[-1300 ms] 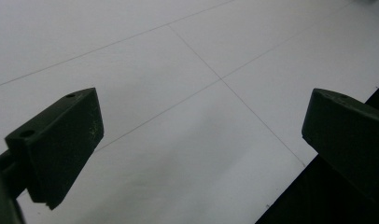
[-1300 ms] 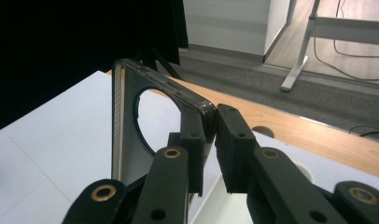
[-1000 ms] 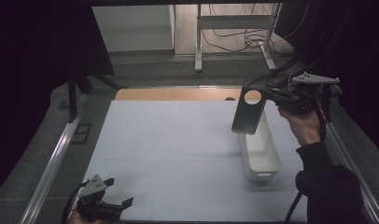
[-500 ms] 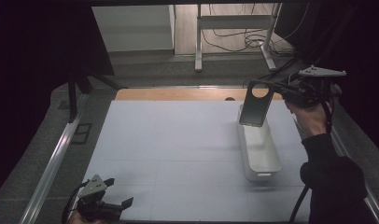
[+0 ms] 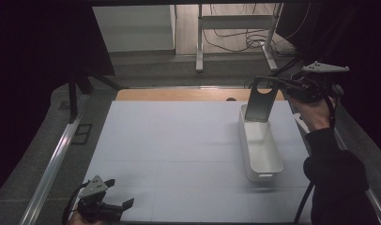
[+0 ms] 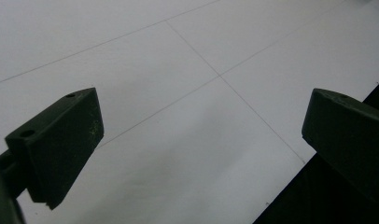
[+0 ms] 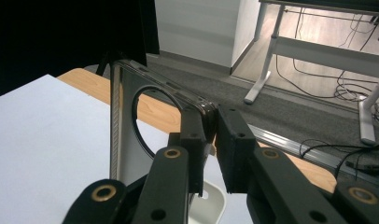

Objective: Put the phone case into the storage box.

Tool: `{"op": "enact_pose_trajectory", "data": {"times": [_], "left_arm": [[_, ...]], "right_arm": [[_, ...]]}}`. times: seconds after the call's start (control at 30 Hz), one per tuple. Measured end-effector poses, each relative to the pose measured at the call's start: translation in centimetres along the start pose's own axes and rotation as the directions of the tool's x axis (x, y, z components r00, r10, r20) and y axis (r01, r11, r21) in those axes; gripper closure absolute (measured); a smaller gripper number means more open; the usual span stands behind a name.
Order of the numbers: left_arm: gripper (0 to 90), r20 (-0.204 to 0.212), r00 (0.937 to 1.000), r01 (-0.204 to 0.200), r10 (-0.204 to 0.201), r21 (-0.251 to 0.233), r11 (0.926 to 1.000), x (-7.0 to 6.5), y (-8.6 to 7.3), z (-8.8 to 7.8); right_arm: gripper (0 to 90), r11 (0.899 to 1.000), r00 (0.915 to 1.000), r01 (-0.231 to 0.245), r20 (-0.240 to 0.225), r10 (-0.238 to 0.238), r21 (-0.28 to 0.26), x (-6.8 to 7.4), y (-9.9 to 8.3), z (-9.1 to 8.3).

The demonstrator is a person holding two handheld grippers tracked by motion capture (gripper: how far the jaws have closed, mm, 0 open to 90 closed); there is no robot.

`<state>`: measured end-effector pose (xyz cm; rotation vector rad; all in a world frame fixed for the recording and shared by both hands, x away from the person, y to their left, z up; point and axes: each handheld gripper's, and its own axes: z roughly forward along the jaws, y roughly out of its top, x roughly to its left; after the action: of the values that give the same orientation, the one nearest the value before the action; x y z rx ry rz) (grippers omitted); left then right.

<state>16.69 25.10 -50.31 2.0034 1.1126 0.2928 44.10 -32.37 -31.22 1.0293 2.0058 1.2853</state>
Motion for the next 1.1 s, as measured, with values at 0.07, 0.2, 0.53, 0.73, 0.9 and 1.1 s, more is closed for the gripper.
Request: {"op": "enact_pose_trajectory", "data": {"times": [0.07, 0.2, 0.53, 0.73, 0.9, 1.1], "left_arm": [[0.0, 0.0, 1.0, 0.0, 0.0, 0.0, 1.0, 0.0, 0.0, 0.0], [0.0, 0.0, 1.0, 0.001, -0.001, 0.001, 1.0, 0.0, 0.0, 0.0], [0.0, 0.0, 1.0, 0.002, -0.002, 0.004, 1.0, 0.0, 0.0, 0.1], [0.0, 0.001, 1.0, 0.002, -0.002, 0.005, 1.0, 0.0, 0.0, 0.1], [0.0, 0.003, 1.0, 0.002, -0.002, 0.007, 1.0, 0.0, 0.0, 0.1], [0.0, 0.002, 1.0, 0.002, -0.002, 0.008, 1.0, 0.0, 0.0, 0.1]], "right_arm": [[81.2, 1.0, 1.0, 0.001, -0.005, -0.001, -0.002, -0.2, 0.0, 0.3], [81.2, 1.0, 1.0, 0.006, 0.0, -0.006, -0.001, -0.4, -0.2, 0.7], [81.2, 0.999, 0.9994, 0.033, 0.01, -0.033, 0.003, -0.9, -0.9, 2.2], [81.2, 0.999, 0.9991, 0.042, 0.012, -0.042, 0.002, -1.2, -1.8, 3.0], [81.2, 0.999, 0.9987, 0.049, 0.012, -0.049, 0.002, -1.4, -2.5, 3.7], [81.2, 0.998, 0.9981, 0.062, 0.008, -0.062, 0.007, -1.3, -3.5, 4.4]]}}
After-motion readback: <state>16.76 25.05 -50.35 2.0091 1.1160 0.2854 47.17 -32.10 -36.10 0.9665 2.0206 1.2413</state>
